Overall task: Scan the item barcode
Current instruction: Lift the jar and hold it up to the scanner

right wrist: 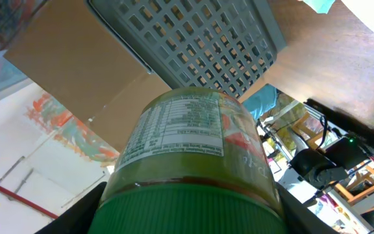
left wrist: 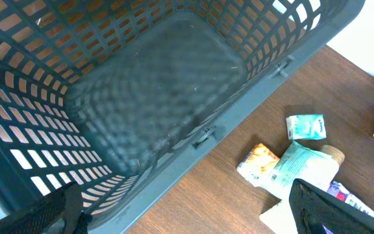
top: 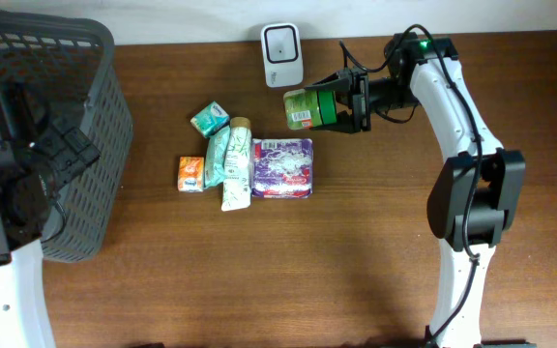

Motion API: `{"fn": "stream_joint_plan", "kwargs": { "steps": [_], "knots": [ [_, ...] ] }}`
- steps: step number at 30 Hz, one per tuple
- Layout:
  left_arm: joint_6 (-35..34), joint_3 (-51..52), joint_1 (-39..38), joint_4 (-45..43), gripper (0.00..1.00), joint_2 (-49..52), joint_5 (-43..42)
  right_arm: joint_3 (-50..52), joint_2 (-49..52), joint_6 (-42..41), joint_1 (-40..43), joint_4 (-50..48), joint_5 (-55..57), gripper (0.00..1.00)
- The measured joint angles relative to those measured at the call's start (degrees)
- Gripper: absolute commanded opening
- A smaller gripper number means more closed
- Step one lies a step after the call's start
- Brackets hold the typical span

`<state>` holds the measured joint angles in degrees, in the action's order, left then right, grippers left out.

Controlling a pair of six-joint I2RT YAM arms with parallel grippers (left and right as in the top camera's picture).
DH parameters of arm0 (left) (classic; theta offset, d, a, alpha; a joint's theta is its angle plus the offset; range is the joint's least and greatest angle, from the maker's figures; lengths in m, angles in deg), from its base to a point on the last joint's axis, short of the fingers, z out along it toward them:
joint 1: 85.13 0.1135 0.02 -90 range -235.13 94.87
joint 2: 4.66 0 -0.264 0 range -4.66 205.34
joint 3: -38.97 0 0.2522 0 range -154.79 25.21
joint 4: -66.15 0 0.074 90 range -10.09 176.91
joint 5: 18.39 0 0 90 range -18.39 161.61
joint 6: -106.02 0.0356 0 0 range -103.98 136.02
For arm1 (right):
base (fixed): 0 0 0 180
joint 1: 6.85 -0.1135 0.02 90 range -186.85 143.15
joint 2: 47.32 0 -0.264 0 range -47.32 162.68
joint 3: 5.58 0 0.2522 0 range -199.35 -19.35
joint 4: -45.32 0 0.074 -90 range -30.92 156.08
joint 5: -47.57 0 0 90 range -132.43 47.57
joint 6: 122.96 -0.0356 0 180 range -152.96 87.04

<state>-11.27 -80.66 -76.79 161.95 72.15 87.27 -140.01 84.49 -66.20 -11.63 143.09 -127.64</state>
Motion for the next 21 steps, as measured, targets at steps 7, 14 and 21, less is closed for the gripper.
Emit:
{"fn": "stream_joint_plan", "kwargs": {
  "steps": [7, 14, 21],
  "knots": [
    [0.0, 0.0, 0.0, -0.02, 0.99, 0.0, 0.0, 0.0, 0.0, 0.66, -1.14, -5.55, 14.95, 0.38],
    [0.0, 0.0, 0.0, -0.04, 0.99, 0.0, 0.02, -0.04, 0.04, 0.83, -9.07, -23.39, 54.88, 0.38],
    [0.0, 0.0, 0.0, -0.04, 0.99, -0.02, 0.0, -0.11, 0.26, 0.9, -9.9, -57.4, 65.92, 0.39]
  ]
}}
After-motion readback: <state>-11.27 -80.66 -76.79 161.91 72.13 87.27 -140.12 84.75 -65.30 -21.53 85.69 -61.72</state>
